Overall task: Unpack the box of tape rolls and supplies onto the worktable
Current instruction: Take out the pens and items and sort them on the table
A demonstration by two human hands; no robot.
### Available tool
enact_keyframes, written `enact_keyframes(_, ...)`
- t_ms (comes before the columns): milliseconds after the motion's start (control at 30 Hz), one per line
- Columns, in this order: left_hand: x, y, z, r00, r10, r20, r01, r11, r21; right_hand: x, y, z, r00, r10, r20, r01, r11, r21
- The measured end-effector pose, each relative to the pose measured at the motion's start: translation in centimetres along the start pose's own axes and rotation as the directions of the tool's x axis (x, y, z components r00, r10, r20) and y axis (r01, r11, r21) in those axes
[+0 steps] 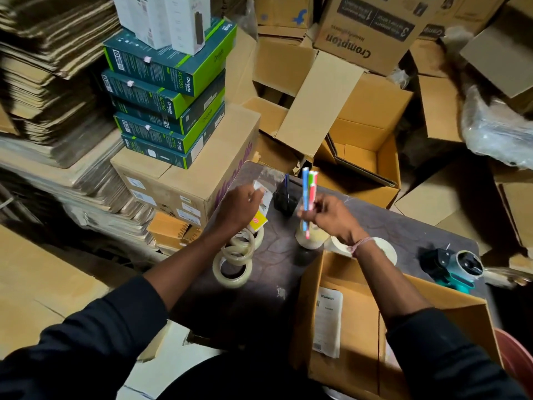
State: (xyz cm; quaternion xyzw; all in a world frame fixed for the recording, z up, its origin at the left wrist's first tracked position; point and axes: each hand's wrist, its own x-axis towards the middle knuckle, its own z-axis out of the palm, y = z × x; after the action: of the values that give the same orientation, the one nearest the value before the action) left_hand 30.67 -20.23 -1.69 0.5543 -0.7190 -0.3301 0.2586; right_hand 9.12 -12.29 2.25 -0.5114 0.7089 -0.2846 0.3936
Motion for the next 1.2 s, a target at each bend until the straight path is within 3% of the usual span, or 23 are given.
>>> enact_keyframes(100,-0.6,-2.1,-0.2,0.996,-0.035,0.080,0.034,0.999,0.013,2.7,-0.5,-1.4,0.989,0.113,-0.100,-0.088,0.970,0.225)
enact_keyframes(200,-1.4,-3.7,-0.1,0.994,-0.024,0.106,0.024,1.000,0.002,6.8,-0.1,-1.4,0.964,0.174,-0.199,-0.114,0.952,0.283)
enact_keyframes(300,-1.8,-5.1,0.2,0.990,-0.031,0.137,0.033,0.999,-0.015,11.2,1.6,0.2,0.922,0.275,-0.274,-0.208,0.946,0.249)
enact_keyframes(433,-2.4,-5.9,0.6,0.985,-0.023,0.174,0.029,0.999,-0.036,15.1,3.4,2.5,0.897,0.301,-0.325,-0.291,0.953,0.080)
enact_keyframes(667,-2.5,-6.0,0.1,0.983,-0.021,0.183,0.033,0.997,-0.066,16.8,2.1,3.7,0.889,0.261,-0.375,-0.259,0.964,0.057)
enact_keyframes(933,-2.2,-6.1,-0.3,0.981,-0.065,0.183,0.075,0.996,-0.050,17.5,3.1,4.2,0.854,0.478,-0.203,-0.417,0.865,0.280)
enact_keyframes(1200,-2.0,-5.7,-0.2,0.984,-0.040,0.174,0.053,0.996,-0.068,17.1,3.6,3.8,0.854,0.494,-0.162,-0.382,0.808,0.449)
